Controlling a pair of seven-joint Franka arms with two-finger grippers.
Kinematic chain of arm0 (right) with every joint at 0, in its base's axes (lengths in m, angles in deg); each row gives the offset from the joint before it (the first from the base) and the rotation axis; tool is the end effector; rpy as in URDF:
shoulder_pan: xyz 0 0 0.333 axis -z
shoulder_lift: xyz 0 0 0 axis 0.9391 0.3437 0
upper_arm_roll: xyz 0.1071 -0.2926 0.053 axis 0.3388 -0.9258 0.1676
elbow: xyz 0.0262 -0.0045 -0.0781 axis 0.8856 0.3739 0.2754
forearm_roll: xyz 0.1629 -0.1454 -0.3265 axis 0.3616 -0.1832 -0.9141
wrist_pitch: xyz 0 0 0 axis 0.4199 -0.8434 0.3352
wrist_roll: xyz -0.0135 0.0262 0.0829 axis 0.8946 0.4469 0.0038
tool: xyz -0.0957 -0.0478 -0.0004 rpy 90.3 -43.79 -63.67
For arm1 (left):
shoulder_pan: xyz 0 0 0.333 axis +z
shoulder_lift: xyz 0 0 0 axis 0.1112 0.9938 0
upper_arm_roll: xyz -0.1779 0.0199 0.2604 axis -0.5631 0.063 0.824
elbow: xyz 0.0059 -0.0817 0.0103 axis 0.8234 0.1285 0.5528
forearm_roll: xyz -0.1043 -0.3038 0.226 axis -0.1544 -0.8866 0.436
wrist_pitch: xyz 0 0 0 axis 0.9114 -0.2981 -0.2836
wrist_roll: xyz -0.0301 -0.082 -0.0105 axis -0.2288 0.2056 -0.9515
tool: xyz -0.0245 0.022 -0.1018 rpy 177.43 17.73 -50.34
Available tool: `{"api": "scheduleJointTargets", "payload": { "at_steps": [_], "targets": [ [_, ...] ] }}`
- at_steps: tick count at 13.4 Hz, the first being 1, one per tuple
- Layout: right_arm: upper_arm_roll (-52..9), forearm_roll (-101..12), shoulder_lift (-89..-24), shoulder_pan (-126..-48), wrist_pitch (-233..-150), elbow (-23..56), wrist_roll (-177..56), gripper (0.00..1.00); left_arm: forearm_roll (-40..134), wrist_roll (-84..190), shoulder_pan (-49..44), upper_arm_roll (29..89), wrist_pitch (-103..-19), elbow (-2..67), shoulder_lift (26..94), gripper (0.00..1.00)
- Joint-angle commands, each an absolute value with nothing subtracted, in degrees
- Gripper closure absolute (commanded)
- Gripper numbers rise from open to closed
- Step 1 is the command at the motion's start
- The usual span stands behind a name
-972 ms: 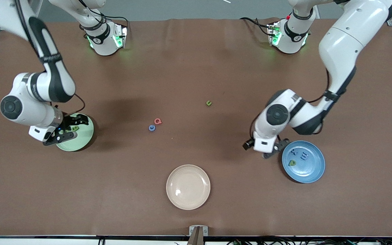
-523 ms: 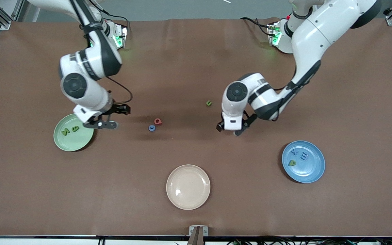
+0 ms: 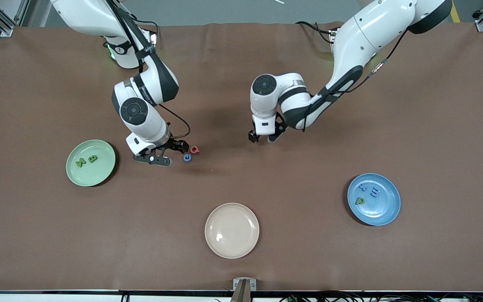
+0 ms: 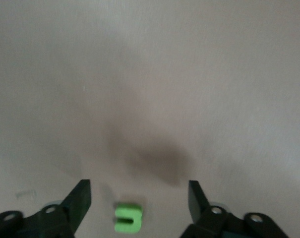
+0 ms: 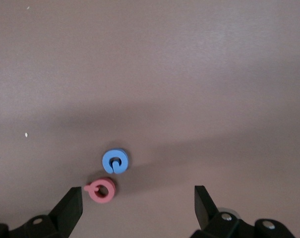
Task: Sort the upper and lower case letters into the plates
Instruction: 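Reach the right gripper to blue c while the left gripper grasps green p, then carry c toward the green plate while the left gripper drops p on blue plate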
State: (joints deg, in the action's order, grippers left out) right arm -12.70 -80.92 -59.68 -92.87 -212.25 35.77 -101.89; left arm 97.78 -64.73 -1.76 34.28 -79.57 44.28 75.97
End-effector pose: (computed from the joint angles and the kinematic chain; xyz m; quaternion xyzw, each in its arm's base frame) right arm 0.5270 0.2621 0.2566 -0.9957 0.0887 0.0252 0.0011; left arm 0.3978 -0.4614 0.1869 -0.9124 -0.4091 -0.0053 0.0072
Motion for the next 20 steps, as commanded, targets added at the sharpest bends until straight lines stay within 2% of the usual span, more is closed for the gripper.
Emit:
{"api": "scheduleJointTargets", "payload": {
  "at_steps": [1, 8, 10, 12, 13, 14, 16, 18, 20],
  "targets": [
    [-13.32, -80.30, -57.68, -94.25, -215.17, 35.59, -102.70, 0.01, 99.24, -67.09, -1.87, 34.35, -81.90, 45.74, 75.64, 0.21],
    [-13.32, -80.30, -52.06, -96.79, -223.07, 35.41, -102.70, 0.02, 99.24, -67.09, -3.28, 34.35, -83.49, 46.70, 76.61, 0.46],
    [-13.32, -80.30, -51.09, -96.80, -223.97, 35.41, -102.62, 0.11, 99.24, -67.09, -3.37, 34.44, -83.49, 46.62, 76.87, 0.62],
    [-13.32, -80.39, -51.08, -96.80, -223.88, 35.50, -102.62, 0.20, 99.24, -67.00, -3.19, 34.44, -83.40, 46.53, 76.70, 0.86],
    [-13.32, -80.39, -51.00, -96.71, -223.88, 35.41, -102.53, 0.24, 99.24, -66.83, -3.02, 34.44, -83.14, 46.27, 76.44, 0.94],
    [-13.32, -80.39, -50.47, -96.71, -223.97, 35.41, -102.53, 0.27, 99.24, -66.39, -2.50, 34.53, -82.70, 45.66, 76.09, 0.98],
    [-13.32, -80.39, -50.03, -96.71, -224.67, 35.32, -102.53, 0.38, 99.94, -63.85, -1.61, 35.75, -79.38, 43.03, 74.51, 0.99],
    [-13.32, -80.39, -49.33, -96.71, -225.11, 35.32, -102.53, 0.41, 99.95, -58.77, 1.97, 35.76, -75.86, 40.12, 73.72, 0.99],
    [-13.41, -80.39, -48.80, -96.71, -226.34, 35.41, -102.53, 0.43, 99.95, -51.92, 6.19, 35.59, -75.58, 40.03, 70.82, 0.99]
  ]
}}
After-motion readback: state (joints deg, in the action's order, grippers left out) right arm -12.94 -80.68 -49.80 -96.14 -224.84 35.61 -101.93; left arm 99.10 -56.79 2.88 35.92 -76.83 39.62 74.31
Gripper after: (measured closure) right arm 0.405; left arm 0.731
